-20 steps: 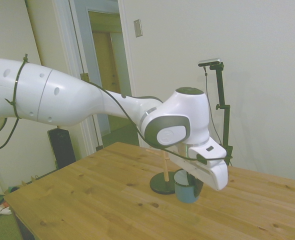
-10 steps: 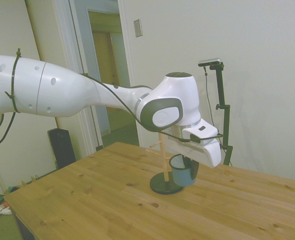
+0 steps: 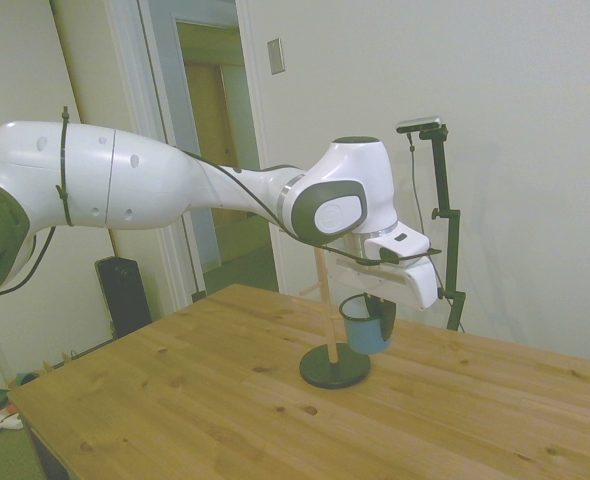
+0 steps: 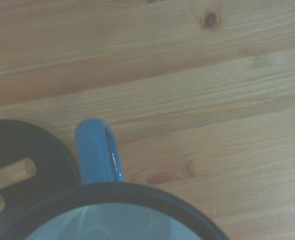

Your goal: Hang the mug

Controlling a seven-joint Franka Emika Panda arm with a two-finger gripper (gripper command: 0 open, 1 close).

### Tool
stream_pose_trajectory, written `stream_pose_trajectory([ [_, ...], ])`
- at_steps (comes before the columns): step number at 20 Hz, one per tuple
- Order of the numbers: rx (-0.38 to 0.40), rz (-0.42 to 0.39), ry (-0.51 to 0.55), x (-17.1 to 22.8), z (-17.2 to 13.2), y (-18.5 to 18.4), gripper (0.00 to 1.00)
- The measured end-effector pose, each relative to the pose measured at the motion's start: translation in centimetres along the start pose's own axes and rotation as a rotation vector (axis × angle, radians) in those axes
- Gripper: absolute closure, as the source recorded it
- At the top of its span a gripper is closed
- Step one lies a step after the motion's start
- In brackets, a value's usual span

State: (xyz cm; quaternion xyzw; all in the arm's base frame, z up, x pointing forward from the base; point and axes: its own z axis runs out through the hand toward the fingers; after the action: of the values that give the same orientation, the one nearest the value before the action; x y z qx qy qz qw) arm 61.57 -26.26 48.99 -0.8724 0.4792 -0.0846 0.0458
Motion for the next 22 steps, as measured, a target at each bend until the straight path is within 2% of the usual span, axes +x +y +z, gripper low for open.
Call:
stream_pose_trajectory([
  [22, -0.033, -0.062, -0.015, -5.4, 1.5, -5.9, 1.0],
])
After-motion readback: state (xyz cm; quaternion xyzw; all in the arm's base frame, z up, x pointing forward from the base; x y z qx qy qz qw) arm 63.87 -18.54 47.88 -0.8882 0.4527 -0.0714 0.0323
